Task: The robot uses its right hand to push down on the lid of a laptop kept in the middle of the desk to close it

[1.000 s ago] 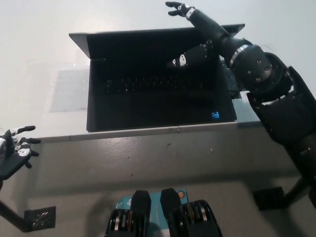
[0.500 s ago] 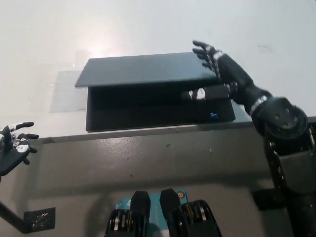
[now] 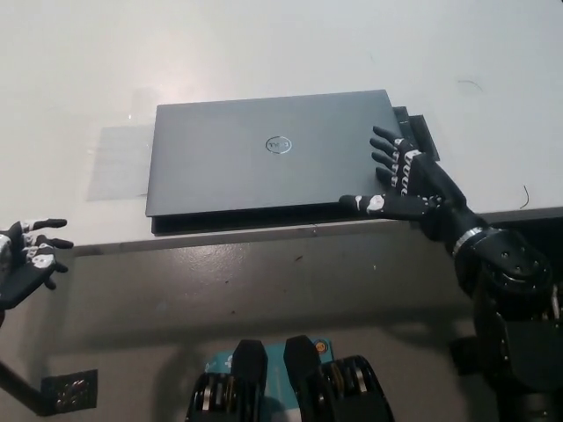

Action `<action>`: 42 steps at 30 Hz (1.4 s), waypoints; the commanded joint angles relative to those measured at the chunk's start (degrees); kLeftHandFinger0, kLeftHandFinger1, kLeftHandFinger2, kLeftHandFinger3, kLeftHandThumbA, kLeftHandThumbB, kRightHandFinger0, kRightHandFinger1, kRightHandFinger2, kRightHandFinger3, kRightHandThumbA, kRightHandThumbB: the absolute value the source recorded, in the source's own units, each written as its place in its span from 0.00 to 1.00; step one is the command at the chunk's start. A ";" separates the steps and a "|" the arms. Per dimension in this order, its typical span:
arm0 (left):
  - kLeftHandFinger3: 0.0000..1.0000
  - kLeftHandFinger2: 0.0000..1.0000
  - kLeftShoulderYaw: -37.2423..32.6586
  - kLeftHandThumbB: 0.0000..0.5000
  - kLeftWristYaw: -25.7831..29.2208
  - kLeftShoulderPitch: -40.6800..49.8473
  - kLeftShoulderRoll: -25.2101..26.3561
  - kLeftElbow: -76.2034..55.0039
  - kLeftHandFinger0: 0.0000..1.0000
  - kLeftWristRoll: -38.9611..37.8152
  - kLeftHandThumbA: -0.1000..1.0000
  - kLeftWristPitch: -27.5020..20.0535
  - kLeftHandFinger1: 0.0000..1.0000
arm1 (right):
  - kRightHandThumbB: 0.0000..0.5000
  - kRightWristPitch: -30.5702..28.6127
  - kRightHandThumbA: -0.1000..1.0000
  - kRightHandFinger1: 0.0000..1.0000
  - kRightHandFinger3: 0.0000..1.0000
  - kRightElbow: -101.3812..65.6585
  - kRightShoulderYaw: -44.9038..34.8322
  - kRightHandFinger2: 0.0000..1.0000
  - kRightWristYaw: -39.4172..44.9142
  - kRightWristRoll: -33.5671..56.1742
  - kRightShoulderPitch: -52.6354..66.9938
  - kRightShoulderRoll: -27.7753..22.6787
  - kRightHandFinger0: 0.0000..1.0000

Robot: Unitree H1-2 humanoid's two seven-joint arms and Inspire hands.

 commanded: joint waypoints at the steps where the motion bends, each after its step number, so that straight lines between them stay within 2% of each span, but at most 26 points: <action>1: 0.69 0.58 0.28 0.06 -0.30 -1.35 1.80 -0.80 0.35 0.52 0.21 -1.59 0.44 | 0.70 1.04 1.00 1.00 1.00 0.74 -0.52 1.00 -3.80 3.56 0.92 1.35 1.00; 2: 0.69 0.58 0.46 0.07 -0.38 -1.28 1.73 -0.68 0.36 0.19 0.21 -1.75 0.45 | 0.67 1.04 1.00 1.00 1.00 0.98 -0.24 1.00 -4.04 3.90 1.27 1.51 1.00; 3: 0.72 0.61 0.26 0.02 -0.81 -1.11 1.97 -0.84 0.37 0.07 0.19 -1.88 0.47 | 0.66 1.04 1.00 1.00 1.00 1.32 -0.18 1.00 -4.77 4.62 1.86 1.96 1.00; 7: 0.73 0.63 0.64 0.02 -0.86 -1.41 1.88 -1.22 0.43 -0.76 0.18 0.16 0.50 | 0.61 1.04 1.00 1.00 1.00 2.51 0.68 1.00 -5.69 5.73 2.08 2.11 1.00; 10: 0.74 0.61 0.34 0.05 -0.75 -1.42 1.88 -1.17 0.43 -0.40 0.23 0.21 0.49 | 0.61 1.04 1.00 1.00 1.00 3.54 0.92 1.00 -6.67 6.71 2.46 2.24 1.00; 14: 0.78 0.64 -0.26 0.02 -0.87 -1.49 2.18 -1.21 0.41 0.16 0.25 0.17 0.49 | 0.62 1.04 1.00 1.00 1.00 4.10 2.00 1.00 -7.04 6.96 4.68 2.19 1.00; 15: 0.78 0.64 -0.20 0.02 -0.92 -1.45 2.32 -1.32 0.41 0.03 0.25 0.44 0.49 | 0.57 1.04 1.00 1.00 1.00 3.92 2.01 1.00 -6.82 7.30 6.54 2.44 1.00; 18: 0.76 0.64 0.13 0.02 -0.98 -1.16 2.45 -1.47 0.40 -0.39 0.26 0.52 0.49 | 0.56 1.04 1.00 1.00 1.00 3.19 2.55 1.00 -6.63 7.94 7.61 2.14 1.00; 19: 0.76 0.63 0.26 0.04 -0.95 -1.13 2.30 -1.51 0.38 -0.60 0.26 0.56 0.48 | 0.58 1.04 1.00 1.00 1.00 2.44 2.70 1.00 -6.29 8.36 7.96 1.73 1.00; 22: 0.78 0.63 0.31 0.02 -0.90 -0.83 2.05 -1.77 0.33 -0.78 0.23 0.48 0.45 | 0.66 1.04 1.00 1.00 1.00 1.15 2.51 1.00 -6.70 9.24 6.73 1.17 1.00; 26: 0.78 0.63 0.68 0.02 -0.73 -0.35 1.66 -1.96 0.34 -1.18 0.24 0.38 0.45 | 0.69 1.04 1.00 1.00 1.00 -2.33 2.73 1.00 -5.47 10.86 4.96 -0.18 1.00; 29: 0.78 0.63 0.62 0.03 -0.59 -0.20 1.56 -1.74 0.35 -1.03 0.25 0.09 0.47 | 0.65 1.04 1.00 1.00 1.00 -6.97 3.03 1.00 -5.12 12.65 3.91 -1.59 1.00; 30: 0.80 0.65 0.45 0.04 -0.57 -0.03 1.78 -1.80 0.36 -0.71 0.27 0.65 0.48 | 0.65 1.04 1.00 1.00 1.00 -11.38 2.86 1.00 -5.29 13.91 3.14 -2.95 1.00; 33: 0.81 0.67 0.31 0.03 -0.54 0.09 1.88 -1.82 0.36 -0.46 0.27 0.53 0.49 | 0.76 1.04 1.00 1.00 1.00 -16.77 2.82 1.00 -6.38 14.89 2.03 -6.01 1.00; 36: 0.81 0.65 0.49 0.01 -0.83 0.37 2.04 -1.89 0.34 -0.78 0.23 -0.08 0.46 | 0.78 1.04 1.00 1.00 1.00 -21.09 2.86 1.00 -9.76 18.59 2.06 -8.32 1.00; 37: 0.78 0.64 0.41 0.01 -0.56 0.44 2.09 -2.10 0.40 -0.34 0.22 0.04 0.49 | 0.78 1.04 1.00 1.00 1.00 -25.93 1.68 1.00 -11.88 20.19 2.44 -10.94 1.00; 42: 0.79 0.66 0.57 0.01 0.00 0.67 1.95 -2.49 0.42 0.11 0.23 0.79 0.53 | 0.81 1.04 1.00 1.00 1.00 -32.13 0.50 1.00 -15.87 24.16 4.94 -15.43 1.00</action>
